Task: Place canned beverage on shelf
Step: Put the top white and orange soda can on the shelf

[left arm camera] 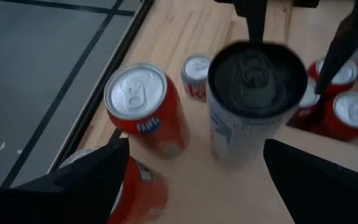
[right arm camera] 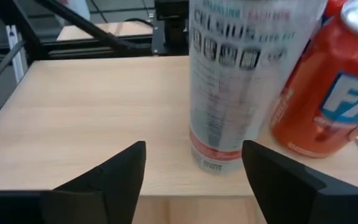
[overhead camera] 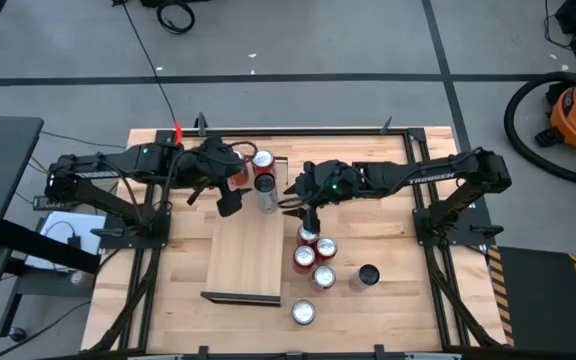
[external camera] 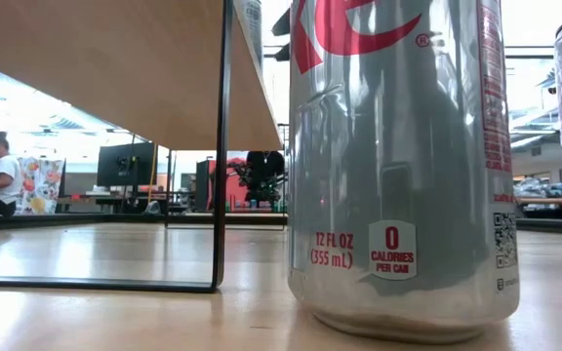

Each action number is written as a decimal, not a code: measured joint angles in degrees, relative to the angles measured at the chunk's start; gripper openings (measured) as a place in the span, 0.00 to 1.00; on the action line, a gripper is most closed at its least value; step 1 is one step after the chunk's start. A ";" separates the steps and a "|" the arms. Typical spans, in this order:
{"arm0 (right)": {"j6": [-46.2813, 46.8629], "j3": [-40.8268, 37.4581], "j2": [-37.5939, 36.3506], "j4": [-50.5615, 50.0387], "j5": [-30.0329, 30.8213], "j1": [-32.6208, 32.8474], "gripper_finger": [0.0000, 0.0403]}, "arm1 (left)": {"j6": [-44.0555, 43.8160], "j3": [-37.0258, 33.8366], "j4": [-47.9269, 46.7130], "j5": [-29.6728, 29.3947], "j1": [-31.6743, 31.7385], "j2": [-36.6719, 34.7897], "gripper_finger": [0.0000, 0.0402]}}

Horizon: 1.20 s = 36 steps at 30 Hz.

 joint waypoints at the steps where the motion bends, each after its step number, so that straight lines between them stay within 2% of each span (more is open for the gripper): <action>1: 0.33 -1.11 0.00 1.68 0.55 0.00 0.67 | 0.06 0.00 -0.10 0.07 0.00 0.00 0.96; 8: 0.73 -6.62 0.00 12.48 2.11 -0.28 0.65 | 0.72 0.00 0.36 0.19 0.02 0.00 0.96; 15: 1.97 -6.72 2.87 17.09 2.05 -0.33 0.65 | 1.20 0.00 0.31 -2.58 0.10 -0.02 0.96; 24: 2.36 -6.76 4.83 19.08 1.47 0.15 0.65 | 1.09 0.00 0.34 -4.63 0.11 -0.06 0.96; 31: 2.02 -6.67 4.83 21.51 -2.00 0.17 0.65 | 0.86 0.00 -0.08 -8.63 0.13 -0.06 0.96; 36: 1.64 -3.67 4.76 16.07 -2.75 0.63 0.65 | 0.67 0.00 -0.24 -8.89 0.13 -0.09 0.96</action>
